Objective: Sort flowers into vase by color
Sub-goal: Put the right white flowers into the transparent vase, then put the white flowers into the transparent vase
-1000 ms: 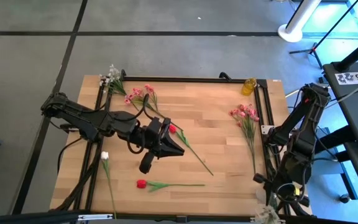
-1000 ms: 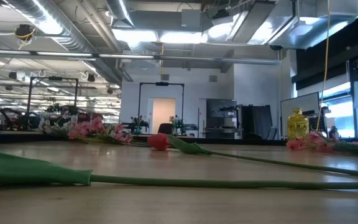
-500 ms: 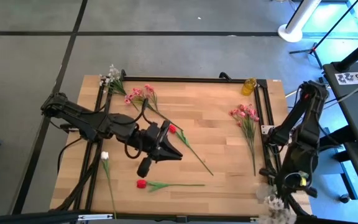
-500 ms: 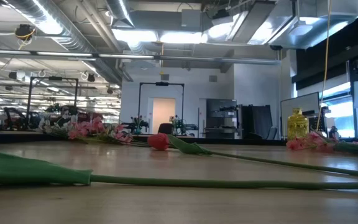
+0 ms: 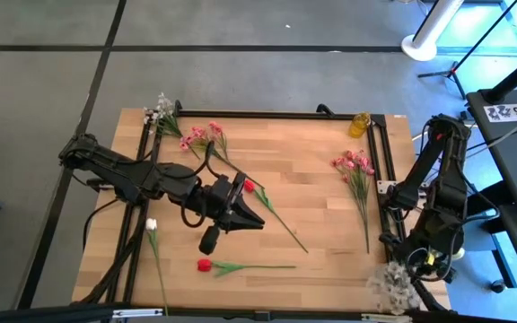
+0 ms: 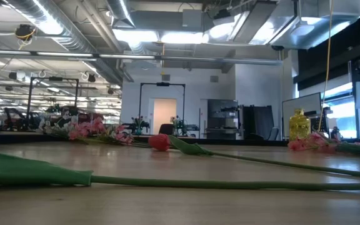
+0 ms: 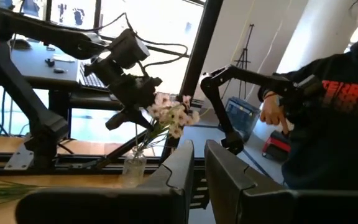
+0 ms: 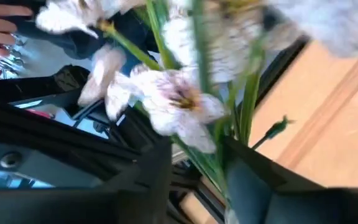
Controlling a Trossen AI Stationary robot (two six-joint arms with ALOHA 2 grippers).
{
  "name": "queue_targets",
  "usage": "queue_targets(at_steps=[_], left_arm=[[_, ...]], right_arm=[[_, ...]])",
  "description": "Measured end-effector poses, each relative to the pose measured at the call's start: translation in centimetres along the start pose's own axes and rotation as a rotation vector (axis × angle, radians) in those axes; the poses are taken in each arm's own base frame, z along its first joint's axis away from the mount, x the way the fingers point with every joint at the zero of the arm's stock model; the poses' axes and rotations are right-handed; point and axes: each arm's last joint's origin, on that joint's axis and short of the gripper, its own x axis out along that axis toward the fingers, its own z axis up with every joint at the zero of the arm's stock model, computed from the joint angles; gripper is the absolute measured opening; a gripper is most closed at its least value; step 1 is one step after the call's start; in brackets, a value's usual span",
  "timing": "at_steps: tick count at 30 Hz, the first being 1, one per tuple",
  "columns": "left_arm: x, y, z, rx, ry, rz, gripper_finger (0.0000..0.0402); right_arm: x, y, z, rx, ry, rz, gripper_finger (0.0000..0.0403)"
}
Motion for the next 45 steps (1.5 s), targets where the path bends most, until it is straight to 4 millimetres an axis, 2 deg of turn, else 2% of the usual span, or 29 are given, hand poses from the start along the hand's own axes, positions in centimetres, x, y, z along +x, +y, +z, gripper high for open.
queue_targets(at_steps=[6,11,16,25,29,32,34,39,42,45], left_arm=[[0.0,0.1,0.0,0.073,0.005,0.006,0.0037],[0.0,0.1,-0.1,0.073,0.014,0.007,0.0037],[0.0,0.0,0.0,-0.033,-0.002,0.000,0.0037],[-0.3,-0.5,2.2,-0.174,-0.238,-0.051,0.0037],[-0.5,0.1,2.8,-0.212,-0.334,0.101,0.0037],[0.3,1.2,2.0,-0.146,-0.318,0.302,0.0037],[0.9,1.8,0.9,-0.162,-0.282,0.418,0.0037],[1.9,1.8,-1.7,-0.351,-0.132,0.431,0.0037],[1.6,1.2,-4.1,-0.501,0.027,0.498,0.0037],[1.1,0.1,-4.9,-0.558,0.066,0.524,0.0037]], right_arm=[[-1.9,0.7,0.5,0.061,0.065,-0.017,0.0190],[-3.7,1.1,0.6,0.100,0.126,-0.070,0.0195],[-4.4,0.9,0.6,0.117,0.115,-0.141,0.0196],[-5.3,0.0,-0.6,0.227,0.185,-0.249,0.0196],[-5.5,-0.2,-0.6,0.267,0.133,-0.302,0.0196],[-5.6,-0.4,-0.5,0.256,0.079,-0.349,0.0196],[-5.8,-0.6,-0.4,0.244,0.018,-0.404,0.0196],[-5.9,-1.0,0.0,0.214,-0.059,-0.496,0.0196],[-6.0,-1.9,0.5,0.173,-0.078,-0.570,0.0196],[-6.1,-3.1,1.4,0.173,-0.119,-0.683,0.0196]])
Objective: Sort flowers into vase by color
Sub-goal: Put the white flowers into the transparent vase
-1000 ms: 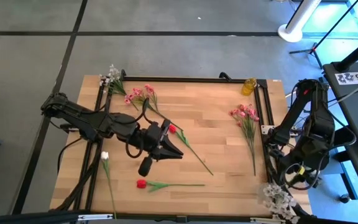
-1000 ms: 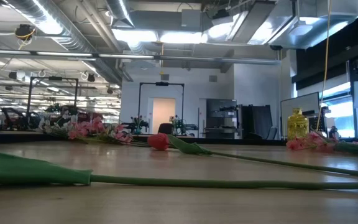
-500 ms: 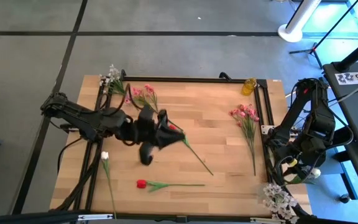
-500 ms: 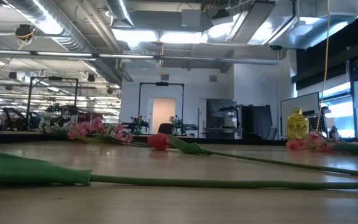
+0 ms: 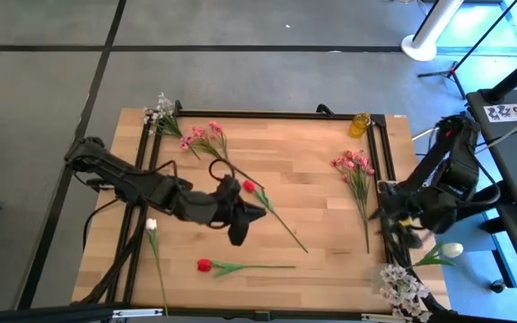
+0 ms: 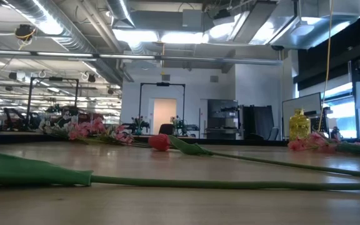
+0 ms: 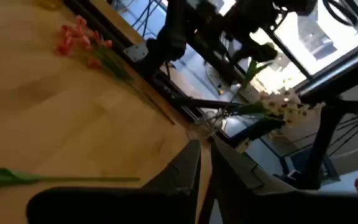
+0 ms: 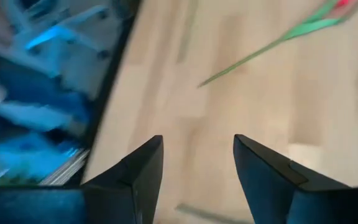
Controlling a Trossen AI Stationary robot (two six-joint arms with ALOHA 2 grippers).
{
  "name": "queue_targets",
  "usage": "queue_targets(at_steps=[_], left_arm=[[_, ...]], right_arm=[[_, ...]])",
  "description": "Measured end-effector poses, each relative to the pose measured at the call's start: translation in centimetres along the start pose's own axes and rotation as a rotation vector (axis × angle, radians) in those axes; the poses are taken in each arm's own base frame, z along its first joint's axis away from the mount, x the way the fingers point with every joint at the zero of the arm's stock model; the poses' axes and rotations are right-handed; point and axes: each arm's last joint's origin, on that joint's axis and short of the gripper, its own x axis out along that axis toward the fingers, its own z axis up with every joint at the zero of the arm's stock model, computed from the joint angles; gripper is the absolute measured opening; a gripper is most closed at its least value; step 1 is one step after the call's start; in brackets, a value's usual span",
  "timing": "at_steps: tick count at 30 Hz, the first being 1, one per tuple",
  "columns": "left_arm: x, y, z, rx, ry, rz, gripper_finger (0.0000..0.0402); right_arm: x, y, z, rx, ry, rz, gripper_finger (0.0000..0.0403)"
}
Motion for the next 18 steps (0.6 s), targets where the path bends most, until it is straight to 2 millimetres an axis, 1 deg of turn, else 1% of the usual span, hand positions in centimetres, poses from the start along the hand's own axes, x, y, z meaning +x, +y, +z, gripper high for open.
queue_targets(at_steps=[3,5,7,9,11,14,16,18], left_arm=[[-0.9,0.3,-0.4,0.027,0.047,0.040,0.0037],[-1.7,1.2,-0.4,0.034,0.080,0.118,0.0037],[-3.0,2.2,0.0,0.031,0.096,0.212,0.0037],[-4.8,3.4,0.5,0.012,0.115,0.302,0.0037],[-6.5,4.6,0.8,-0.007,0.140,0.403,0.0037],[-7.9,6.7,0.6,0.033,0.161,0.580,0.0041],[-8.7,8.0,0.3,0.067,0.130,0.691,0.0047],[-9.3,9.0,-0.2,0.065,0.080,0.749,0.0055]], right_arm=[[1.4,-0.6,1.3,-0.012,0.008,-0.063,0.0196],[2.5,-0.9,2.5,-0.019,0.013,-0.068,0.0196],[3.5,-1.4,3.7,-0.004,-0.006,-0.069,0.0196],[4.5,-2.1,5.1,0.032,-0.046,-0.057,0.0196],[5.5,-3.1,6.6,0.091,-0.083,-0.056,0.0196],[7.2,-5.1,8.4,0.163,-0.132,-0.103,0.0196],[8.2,-6.4,9.4,0.171,-0.160,-0.143,0.0196],[8.9,-7.5,10.3,0.159,-0.199,-0.177,0.0196]])
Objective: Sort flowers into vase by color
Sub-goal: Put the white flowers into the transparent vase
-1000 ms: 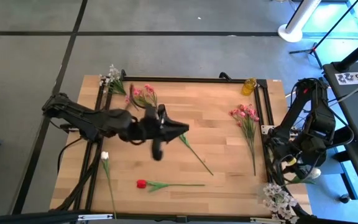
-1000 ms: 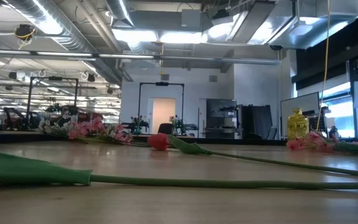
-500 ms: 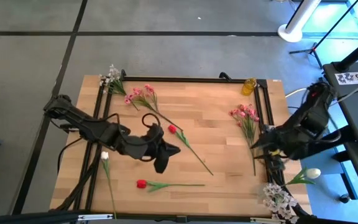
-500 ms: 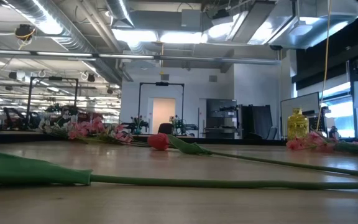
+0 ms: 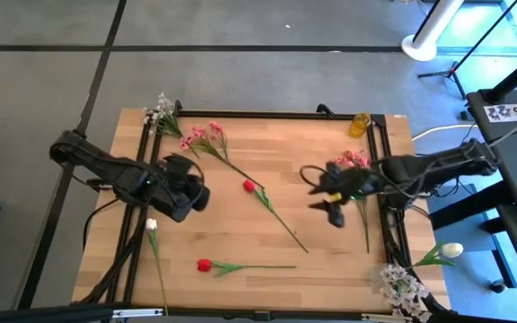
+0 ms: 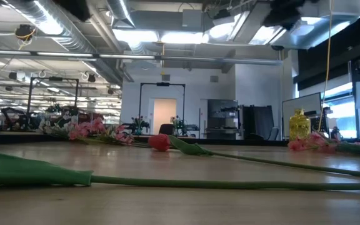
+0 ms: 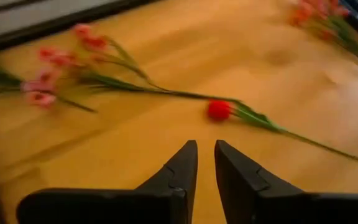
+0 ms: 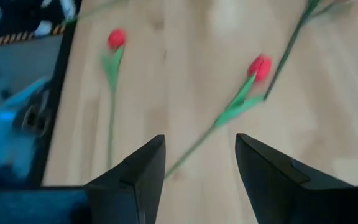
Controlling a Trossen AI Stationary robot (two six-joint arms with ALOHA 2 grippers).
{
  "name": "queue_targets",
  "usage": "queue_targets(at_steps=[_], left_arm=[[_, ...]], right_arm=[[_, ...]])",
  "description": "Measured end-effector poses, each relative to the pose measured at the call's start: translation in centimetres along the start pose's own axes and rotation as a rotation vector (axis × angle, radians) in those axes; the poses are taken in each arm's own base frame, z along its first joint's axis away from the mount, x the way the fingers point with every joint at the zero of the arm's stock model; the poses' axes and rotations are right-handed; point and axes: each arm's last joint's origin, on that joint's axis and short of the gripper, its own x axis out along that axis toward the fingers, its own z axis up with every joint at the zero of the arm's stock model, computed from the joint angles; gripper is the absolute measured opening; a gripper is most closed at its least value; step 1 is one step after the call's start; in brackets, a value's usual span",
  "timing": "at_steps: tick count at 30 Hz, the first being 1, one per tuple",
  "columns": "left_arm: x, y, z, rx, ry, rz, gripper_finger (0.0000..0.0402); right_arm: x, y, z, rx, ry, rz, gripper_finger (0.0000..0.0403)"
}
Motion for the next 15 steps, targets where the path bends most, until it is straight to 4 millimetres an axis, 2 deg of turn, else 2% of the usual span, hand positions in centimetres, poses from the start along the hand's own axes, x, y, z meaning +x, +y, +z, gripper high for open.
queue_targets(at_steps=[4,8,11,15], left_arm=[[1.5,1.7,-1.7,-0.105,-0.006,0.063,0.0083],[4.2,3.6,-2.7,-0.275,-0.016,0.171,0.0129],[6.4,4.2,-2.7,-0.314,-0.020,0.211,0.0155],[8.4,4.6,-2.1,-0.285,-0.047,0.248,0.0166]], right_arm=[[0.7,-1.3,1.4,0.033,-0.097,-0.026,0.0196],[0.9,-2.5,2.5,0.059,-0.176,-0.055,0.0196],[0.8,-3.5,3.1,0.057,-0.229,-0.083,0.0196],[0.5,-5.0,3.9,0.078,-0.295,-0.125,0.0196]])
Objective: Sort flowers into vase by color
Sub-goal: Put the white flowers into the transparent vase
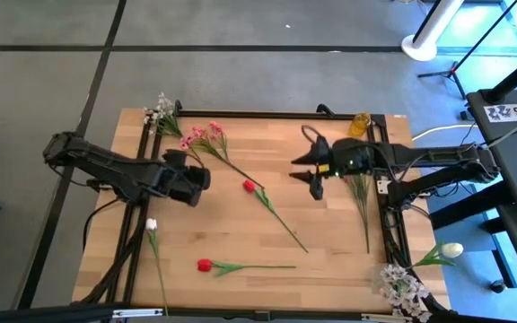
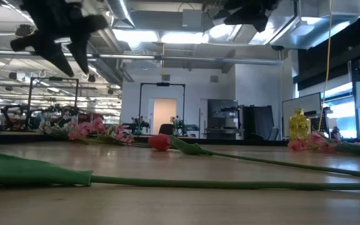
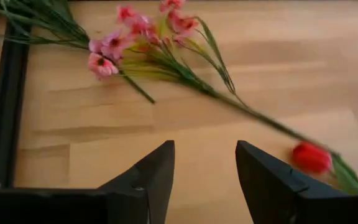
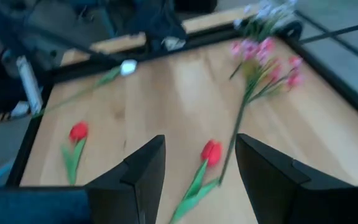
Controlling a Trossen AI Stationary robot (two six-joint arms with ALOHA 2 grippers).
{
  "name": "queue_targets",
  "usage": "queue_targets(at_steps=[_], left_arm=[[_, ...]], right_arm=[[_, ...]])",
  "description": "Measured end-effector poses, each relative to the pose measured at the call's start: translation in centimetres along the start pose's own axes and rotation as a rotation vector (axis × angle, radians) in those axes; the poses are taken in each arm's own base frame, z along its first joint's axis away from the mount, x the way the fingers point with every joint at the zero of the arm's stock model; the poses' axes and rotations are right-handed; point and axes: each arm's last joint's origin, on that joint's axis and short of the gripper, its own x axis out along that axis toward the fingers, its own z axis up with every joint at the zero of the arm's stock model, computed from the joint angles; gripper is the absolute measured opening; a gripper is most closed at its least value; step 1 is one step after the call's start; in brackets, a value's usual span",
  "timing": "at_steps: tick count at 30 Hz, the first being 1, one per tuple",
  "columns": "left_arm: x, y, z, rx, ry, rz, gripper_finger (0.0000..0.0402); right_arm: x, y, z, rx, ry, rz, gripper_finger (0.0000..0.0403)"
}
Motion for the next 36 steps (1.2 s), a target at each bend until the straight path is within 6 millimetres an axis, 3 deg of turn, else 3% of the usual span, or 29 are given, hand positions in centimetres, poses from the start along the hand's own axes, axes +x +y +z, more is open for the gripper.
queue_targets(at_steps=[8,14,21,28,31,36], left_arm=[[2.6,-0.5,2.2,-0.074,0.067,0.028,0.0167],[5.4,0.8,5.8,-0.145,0.165,0.141,0.0182],[7.4,0.9,8.8,-0.308,0.159,0.073,0.0229],[8.6,-1.2,9.6,-0.365,-0.047,0.001,0.0248],[9.5,-1.5,9.6,-0.439,-0.032,0.013,0.0247],[11.8,-2.4,8.6,-0.403,-0.026,0.071,0.0246]], right_arm=[[2.4,-3.0,0.1,0.052,0.021,-0.041,0.0205],[4.8,-4.9,0.1,0.023,0.012,-0.074,0.0281],[4.9,-7.1,1.1,0.038,-0.080,-0.134,0.0352],[4.4,-9.4,1.0,0.059,-0.059,-0.204,0.0354],[4.4,-9.7,1.0,0.065,-0.057,-0.214,0.0352],[4.1,-9.5,1.0,0.059,-0.054,-0.184,0.0352]])
